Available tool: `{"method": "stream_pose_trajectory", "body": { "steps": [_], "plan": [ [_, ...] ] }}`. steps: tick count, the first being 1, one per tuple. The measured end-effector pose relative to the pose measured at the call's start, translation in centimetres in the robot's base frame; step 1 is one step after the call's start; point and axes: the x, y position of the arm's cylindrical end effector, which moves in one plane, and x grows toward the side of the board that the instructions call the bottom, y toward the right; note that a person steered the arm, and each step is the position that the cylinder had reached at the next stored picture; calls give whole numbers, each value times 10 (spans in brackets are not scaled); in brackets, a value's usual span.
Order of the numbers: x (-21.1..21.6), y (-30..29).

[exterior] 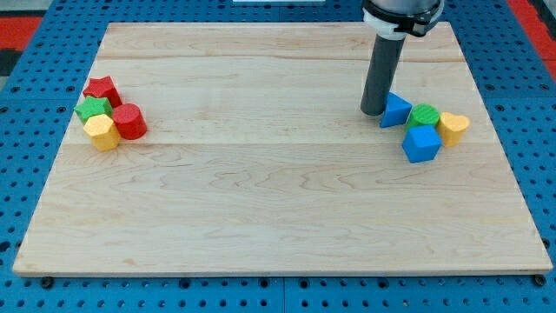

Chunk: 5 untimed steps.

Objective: Move your arm towards center left side of the board

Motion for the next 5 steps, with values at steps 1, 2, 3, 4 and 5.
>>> {"method": "stream_pose_trajectory", "body": {
  "steps": [1, 2, 3, 4, 5],
  "plan": [
    [0, -1],
    [0, -2],
    [0, -27],
    [9, -87],
    [20, -157]
  ]
}}
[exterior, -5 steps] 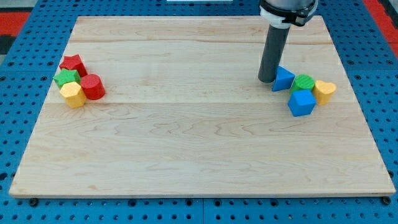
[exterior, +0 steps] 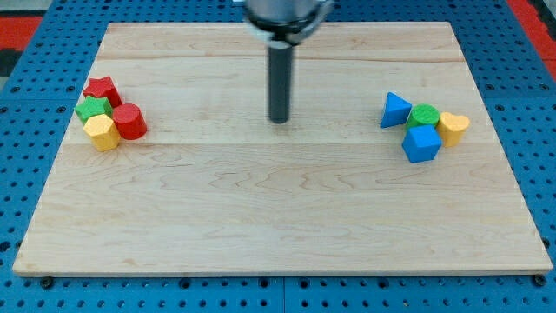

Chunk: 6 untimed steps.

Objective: Move your arm towards center left side of the board

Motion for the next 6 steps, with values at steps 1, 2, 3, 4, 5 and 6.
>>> {"method": "stream_pose_trajectory", "body": {
  "steps": [1, 2, 3, 4, 5, 6],
  "plan": [
    [36, -39],
    [77, -93],
    [82, -157],
    [75, -219],
    [54, -268],
    [9, -237]
  ]
}}
